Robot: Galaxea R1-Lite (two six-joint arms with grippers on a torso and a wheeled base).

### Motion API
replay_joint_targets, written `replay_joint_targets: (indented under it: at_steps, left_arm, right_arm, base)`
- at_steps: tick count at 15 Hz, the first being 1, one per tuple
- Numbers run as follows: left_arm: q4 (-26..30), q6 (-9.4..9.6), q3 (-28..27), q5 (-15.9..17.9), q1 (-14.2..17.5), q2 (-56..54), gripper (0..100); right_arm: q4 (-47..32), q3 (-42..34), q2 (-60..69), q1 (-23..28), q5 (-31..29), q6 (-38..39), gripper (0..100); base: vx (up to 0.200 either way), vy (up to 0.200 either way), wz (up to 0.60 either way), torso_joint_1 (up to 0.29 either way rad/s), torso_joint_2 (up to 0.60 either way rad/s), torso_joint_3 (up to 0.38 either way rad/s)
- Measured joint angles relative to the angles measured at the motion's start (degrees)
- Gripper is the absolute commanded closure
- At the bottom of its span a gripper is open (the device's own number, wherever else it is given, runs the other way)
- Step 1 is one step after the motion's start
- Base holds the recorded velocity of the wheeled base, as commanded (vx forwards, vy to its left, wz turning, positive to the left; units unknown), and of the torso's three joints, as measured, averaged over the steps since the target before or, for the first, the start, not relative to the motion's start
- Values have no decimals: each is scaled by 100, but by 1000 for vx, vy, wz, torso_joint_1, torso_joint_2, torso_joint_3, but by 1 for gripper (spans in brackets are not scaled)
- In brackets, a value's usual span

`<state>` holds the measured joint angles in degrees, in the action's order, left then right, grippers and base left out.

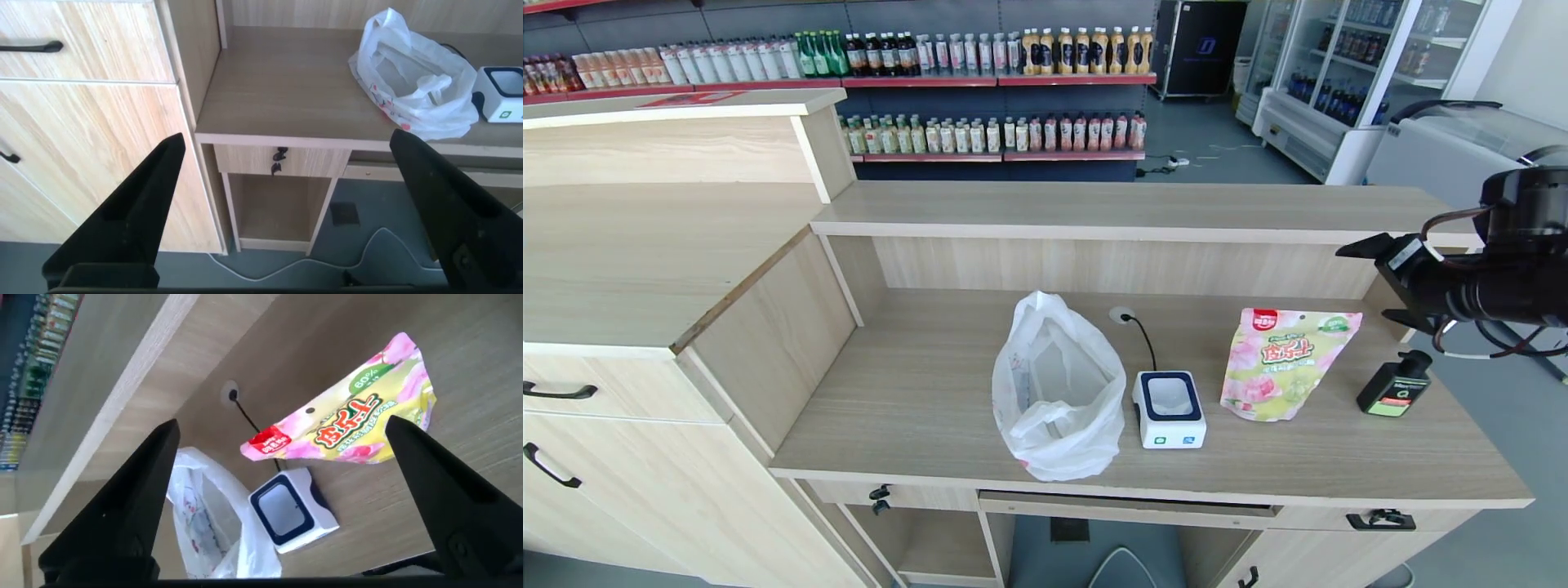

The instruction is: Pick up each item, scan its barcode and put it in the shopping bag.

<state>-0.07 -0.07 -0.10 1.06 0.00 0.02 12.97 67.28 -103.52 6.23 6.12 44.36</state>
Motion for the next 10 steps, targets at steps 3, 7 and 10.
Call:
replay_joint_targets:
  at_steps: [3,7,10]
  left_arm:
    - [0,0,0,0,0,0,0]
    - [0,2,0,0,0,0,0]
    - [0,0,0,0,0,-2,0]
  right_arm:
    - [196,151,-574,0,1,88,0]
    - [233,190,-1161,-48,-55,17,0]
    - [238,282,-1517,-89,-77,-112,0]
  base:
    - [0,0,0,0,0,0]
    - [0,0,0,0,0,0]
    - [0,0,0,0,0,0]
